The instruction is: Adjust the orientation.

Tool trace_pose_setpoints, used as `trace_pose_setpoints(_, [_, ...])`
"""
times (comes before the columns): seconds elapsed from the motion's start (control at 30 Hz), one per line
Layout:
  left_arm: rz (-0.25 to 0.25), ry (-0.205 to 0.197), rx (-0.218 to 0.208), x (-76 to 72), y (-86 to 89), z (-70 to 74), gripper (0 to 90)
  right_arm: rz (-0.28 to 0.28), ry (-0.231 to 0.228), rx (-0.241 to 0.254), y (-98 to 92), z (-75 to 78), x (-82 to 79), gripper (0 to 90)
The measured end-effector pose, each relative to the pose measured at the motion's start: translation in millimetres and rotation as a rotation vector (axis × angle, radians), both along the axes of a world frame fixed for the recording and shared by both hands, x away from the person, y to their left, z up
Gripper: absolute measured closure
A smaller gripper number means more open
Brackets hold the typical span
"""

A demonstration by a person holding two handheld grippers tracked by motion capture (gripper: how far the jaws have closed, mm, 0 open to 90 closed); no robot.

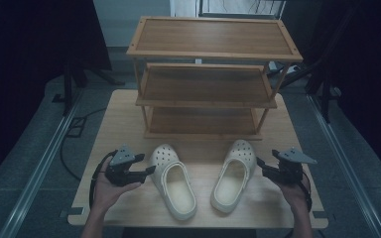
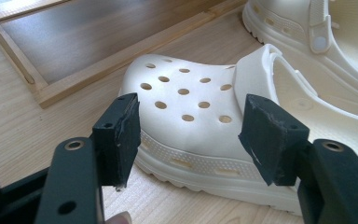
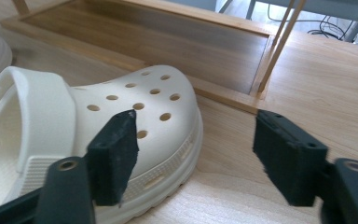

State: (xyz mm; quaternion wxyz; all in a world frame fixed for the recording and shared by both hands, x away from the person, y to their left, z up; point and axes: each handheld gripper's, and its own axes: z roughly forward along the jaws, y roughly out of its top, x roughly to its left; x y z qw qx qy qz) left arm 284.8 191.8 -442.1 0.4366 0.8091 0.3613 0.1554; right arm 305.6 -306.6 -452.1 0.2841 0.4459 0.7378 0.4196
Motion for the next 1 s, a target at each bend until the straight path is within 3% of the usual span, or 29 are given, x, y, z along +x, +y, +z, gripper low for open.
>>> trace_pose_setpoints(0.17, [0.017,-0.002,-0.010,0.6,4.5,1.5,37.5,0.021,0.001,-0.005,-2.4,0.6,-4.5,34.5])
trace_pose_setpoints(0.37, [0.004,-0.007,-0.009,-1.5,4.6,2.4,37.2,0.040,0.010,0.017,-3.4,0.6,-4.6,35.4])
trace_pose_setpoints(0.63, [-0.012,-0.007,0.001,-2.9,0.2,4.4,37.2,0.082,-0.027,-0.005,10.6,14.8,-13.9,44.4])
trace_pose_setpoints(0.87, [-0.003,-0.011,0.000,-3.1,2.8,6.5,37.3,0.131,-0.023,-0.006,19.0,19.5,-18.0,49.8])
trace_pose_setpoints(1.0, [0.004,-0.005,0.000,-3.0,6.1,6.8,37.5,0.183,-0.019,0.000,34.4,23.5,-20.4,51.8])
